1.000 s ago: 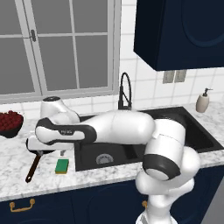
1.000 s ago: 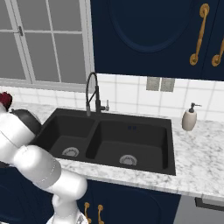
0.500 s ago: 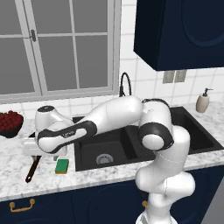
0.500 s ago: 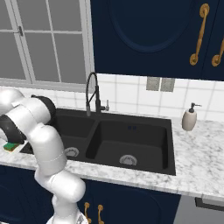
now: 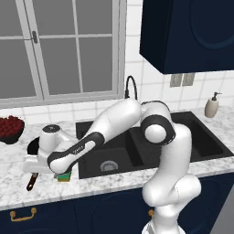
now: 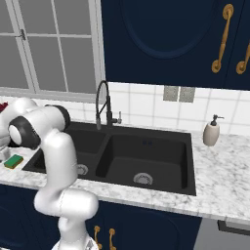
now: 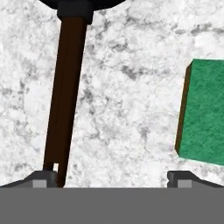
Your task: Pick the pan and sponge and place them into the sink. Then turn on the water.
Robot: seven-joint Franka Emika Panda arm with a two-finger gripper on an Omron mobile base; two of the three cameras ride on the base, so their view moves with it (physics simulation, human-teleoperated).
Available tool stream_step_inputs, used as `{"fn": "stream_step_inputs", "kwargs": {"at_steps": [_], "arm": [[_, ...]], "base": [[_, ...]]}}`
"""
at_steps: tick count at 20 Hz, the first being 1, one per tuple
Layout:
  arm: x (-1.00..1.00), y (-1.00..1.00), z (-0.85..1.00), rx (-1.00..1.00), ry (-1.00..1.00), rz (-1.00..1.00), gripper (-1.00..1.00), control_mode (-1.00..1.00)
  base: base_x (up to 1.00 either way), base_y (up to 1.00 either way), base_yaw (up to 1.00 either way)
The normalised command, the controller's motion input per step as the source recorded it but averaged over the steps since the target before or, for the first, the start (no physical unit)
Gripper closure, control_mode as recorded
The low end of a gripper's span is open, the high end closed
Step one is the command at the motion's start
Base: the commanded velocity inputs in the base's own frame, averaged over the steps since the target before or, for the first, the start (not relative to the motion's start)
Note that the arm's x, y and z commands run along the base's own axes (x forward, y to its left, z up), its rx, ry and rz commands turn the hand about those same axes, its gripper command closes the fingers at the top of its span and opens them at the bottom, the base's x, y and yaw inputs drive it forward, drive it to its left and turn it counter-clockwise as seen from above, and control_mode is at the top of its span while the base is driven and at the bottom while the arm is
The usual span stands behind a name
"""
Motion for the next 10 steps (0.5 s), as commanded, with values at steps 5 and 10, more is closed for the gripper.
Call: {"fn": "stream_step_inputs", "kwargs": {"at_steps": [5, 10], "arm": [[0.01, 0.40, 0.01, -0.05, 0.02, 0.00, -1.00, -1.00], [0.08, 0.31, 0.00, -0.06, 0.13, 0.00, -1.00, -1.00]], "base": [[0.00, 0.00, 0.00], [0.00, 0.00, 0.00]]}}
